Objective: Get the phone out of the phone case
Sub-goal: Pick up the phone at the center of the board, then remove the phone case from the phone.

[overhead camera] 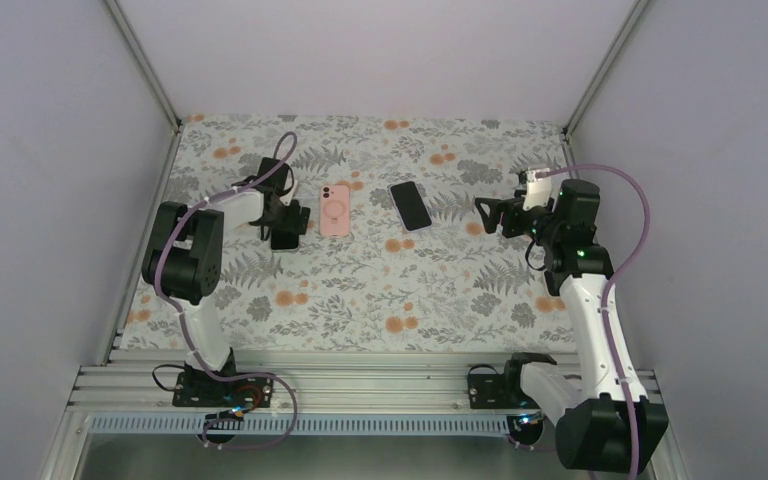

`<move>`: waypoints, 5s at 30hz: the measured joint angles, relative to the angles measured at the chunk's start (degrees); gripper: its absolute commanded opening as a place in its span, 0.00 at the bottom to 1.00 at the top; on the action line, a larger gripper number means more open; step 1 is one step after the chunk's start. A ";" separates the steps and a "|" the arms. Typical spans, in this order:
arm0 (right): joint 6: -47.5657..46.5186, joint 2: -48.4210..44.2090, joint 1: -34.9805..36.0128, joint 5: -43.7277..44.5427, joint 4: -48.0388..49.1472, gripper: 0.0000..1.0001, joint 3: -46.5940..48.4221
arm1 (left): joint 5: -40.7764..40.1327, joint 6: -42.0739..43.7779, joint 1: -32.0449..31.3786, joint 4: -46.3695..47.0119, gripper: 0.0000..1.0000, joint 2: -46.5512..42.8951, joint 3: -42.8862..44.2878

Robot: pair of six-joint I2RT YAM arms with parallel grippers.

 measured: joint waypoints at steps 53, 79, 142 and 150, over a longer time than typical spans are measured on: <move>23.98 14.19 2.32 -15.06 14.58 0.99 13.86 | 2.64 12.87 5.16 -8.28 0.56 -1.27 1.07; 38.91 14.34 3.26 -16.50 21.07 0.99 2.03 | 4.46 6.25 -14.36 -6.43 0.50 -15.96 10.38; 39.89 18.32 5.84 -18.97 23.93 0.04 5.81 | 15.08 5.40 -32.98 -5.44 1.00 -4.76 35.15; 38.18 14.86 4.09 -33.83 29.70 0.04 5.25 | 35.63 6.64 -22.40 -2.58 1.00 -15.69 24.30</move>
